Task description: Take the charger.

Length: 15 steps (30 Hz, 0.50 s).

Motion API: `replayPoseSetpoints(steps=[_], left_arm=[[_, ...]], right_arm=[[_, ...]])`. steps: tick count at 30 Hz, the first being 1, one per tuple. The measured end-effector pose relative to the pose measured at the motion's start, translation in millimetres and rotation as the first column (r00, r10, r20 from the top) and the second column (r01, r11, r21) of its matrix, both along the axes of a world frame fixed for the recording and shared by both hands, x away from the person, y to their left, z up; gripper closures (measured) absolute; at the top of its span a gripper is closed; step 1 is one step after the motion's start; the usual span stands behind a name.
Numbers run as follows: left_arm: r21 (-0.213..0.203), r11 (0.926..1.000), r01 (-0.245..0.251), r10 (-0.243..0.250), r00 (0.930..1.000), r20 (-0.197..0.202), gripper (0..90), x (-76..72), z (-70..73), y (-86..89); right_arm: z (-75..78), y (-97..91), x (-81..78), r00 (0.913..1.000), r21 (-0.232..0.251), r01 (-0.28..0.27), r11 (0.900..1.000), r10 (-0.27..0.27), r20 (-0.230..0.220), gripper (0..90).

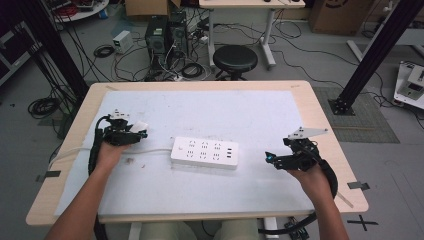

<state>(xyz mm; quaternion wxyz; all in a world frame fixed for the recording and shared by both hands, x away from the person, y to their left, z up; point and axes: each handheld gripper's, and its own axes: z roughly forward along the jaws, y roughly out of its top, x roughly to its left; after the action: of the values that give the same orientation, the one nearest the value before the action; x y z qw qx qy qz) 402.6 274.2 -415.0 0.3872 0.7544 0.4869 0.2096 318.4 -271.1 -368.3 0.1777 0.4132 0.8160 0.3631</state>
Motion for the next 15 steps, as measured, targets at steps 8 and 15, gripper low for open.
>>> replayPoseSetpoints(steps=[8,15], left_arm=[[-0.054,0.9977,0.041,-0.037,0.9972,0.064,42.6,-23.8,13.8,-1.3],[-0.067,0.9900,0.125,-0.115,0.9845,0.132,42.6,-50.4,24.4,-4.9]], right_arm=[[2.3,2.3,-1.2,0.9999,0.005,-0.016,0.9999,0.016,-0.002,16.5],[4.6,4.3,-0.1,0.9996,0.022,-0.029,0.9993,0.029,-0.001,16.5]])
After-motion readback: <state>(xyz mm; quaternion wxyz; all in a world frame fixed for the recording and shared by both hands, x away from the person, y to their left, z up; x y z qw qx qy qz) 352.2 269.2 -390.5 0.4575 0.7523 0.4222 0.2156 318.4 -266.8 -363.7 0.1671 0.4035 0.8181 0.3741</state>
